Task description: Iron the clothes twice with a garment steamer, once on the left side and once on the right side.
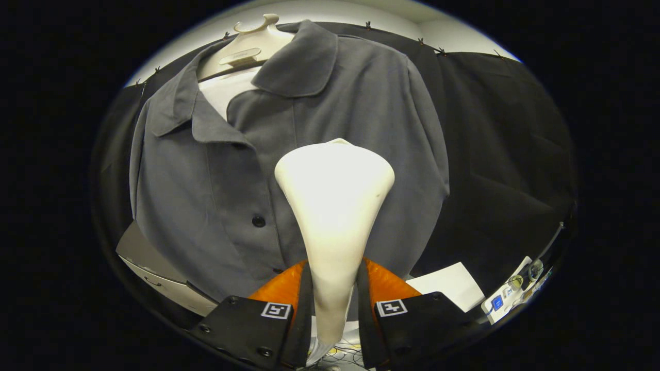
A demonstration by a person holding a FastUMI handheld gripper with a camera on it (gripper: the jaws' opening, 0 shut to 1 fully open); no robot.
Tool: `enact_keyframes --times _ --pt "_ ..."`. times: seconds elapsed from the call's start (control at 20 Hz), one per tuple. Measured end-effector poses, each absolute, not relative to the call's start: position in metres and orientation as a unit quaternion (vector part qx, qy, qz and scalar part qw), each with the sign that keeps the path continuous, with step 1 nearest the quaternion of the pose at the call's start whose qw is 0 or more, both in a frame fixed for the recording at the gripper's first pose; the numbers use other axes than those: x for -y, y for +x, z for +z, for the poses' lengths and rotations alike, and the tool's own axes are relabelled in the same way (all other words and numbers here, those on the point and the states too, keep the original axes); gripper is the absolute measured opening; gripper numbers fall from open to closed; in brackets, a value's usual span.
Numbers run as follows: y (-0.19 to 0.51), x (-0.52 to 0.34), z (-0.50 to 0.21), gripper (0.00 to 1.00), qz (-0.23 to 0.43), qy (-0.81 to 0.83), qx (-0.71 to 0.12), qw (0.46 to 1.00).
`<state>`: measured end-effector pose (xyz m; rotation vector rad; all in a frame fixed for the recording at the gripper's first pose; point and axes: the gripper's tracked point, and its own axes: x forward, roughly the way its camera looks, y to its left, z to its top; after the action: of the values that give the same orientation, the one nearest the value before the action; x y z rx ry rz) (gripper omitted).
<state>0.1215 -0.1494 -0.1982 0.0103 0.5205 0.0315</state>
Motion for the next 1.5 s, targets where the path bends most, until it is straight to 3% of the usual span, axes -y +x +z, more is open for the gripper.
enact_keyframes --times 1.5 --pt "0.090 0.195 -0.408 0.46 0.005 0.029 -0.395 0.918"
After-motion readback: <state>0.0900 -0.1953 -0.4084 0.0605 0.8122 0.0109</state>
